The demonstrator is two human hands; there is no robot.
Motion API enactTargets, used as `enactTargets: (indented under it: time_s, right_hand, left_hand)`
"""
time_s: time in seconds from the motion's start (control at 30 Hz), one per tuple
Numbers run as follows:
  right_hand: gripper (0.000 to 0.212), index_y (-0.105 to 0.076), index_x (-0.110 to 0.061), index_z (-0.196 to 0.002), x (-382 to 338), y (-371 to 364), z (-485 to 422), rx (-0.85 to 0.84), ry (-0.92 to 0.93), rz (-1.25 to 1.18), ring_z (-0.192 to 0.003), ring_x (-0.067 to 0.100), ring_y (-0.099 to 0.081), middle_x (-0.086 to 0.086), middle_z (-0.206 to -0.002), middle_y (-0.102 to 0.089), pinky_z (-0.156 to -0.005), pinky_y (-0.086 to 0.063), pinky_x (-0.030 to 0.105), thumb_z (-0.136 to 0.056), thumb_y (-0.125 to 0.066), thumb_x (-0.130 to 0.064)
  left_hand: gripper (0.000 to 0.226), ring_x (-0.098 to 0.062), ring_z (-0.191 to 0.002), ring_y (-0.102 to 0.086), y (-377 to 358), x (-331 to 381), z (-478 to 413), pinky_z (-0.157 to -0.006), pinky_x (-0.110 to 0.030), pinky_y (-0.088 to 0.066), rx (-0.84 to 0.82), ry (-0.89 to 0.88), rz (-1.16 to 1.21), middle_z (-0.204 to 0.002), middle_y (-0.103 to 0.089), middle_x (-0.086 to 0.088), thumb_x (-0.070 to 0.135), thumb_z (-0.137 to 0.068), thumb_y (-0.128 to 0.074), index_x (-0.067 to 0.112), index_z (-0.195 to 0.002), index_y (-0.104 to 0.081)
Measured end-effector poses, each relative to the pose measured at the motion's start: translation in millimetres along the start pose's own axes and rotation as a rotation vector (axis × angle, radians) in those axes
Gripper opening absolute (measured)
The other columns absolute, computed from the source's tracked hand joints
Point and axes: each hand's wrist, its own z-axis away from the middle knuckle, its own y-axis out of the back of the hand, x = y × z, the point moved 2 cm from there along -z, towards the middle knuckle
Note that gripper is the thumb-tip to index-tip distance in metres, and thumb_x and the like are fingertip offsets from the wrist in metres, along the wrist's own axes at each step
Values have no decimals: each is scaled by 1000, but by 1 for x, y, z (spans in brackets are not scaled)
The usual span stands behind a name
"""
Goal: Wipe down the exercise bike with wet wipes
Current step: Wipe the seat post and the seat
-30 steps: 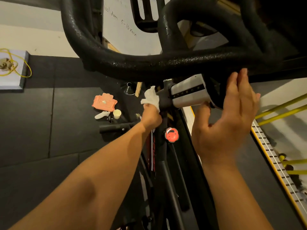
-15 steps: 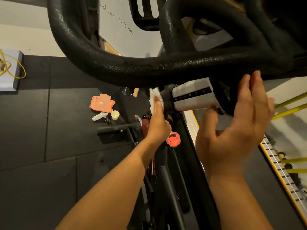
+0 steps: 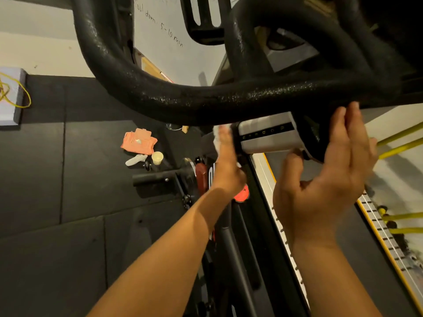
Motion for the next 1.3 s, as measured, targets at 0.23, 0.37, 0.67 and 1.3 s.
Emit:
enactTargets:
  time_s: [0.23, 0.37, 0.67, 1.3]
  right_hand:
    - [61, -43, 4, -140, -1, 1, 0, -20, -21, 25, -140, 25, -31, 20, -148, -39, -120, -17, 50, -83, -56, -13]
    - [67, -40, 3, -142, 1, 5, 1, -65, -13, 46, -141, 17, -24, 19, -150, -36, -120, -18, 51, -79, -56, -11]
    - [74, -36, 1, -145, 1, 6, 1, -123, -47, 92, -142, 14, -13, 17, -152, -33, -119, -19, 55, -74, -59, -7]
    - [78, -34, -5, -148, 2, 20, 0, -233, -40, 55, -147, 21, -16, 9, -156, -29, -121, -16, 49, -73, -51, 4]
  left_hand:
    - [95, -38, -137, -36, 14, -46, -41, -112, -42, -34, -195, 328, -123, -156, -22, -25, -3, -88, -51, 13, -155, 14]
    - [89, -38, -131, -43, 22, -56, -43, -105, -43, -42, -245, 379, -72, -152, -30, -25, -7, -89, -44, 17, -156, 10]
    - [98, -16, -152, 3, 16, 32, 20, -118, -14, -1, -137, -35, 34, -165, 6, -4, -16, -87, -48, 21, -155, 12]
    - [66, -27, -134, -45, 35, 31, -1, -109, -30, -36, -86, 358, 437, -146, -48, -7, 22, -95, -59, 27, -153, -28]
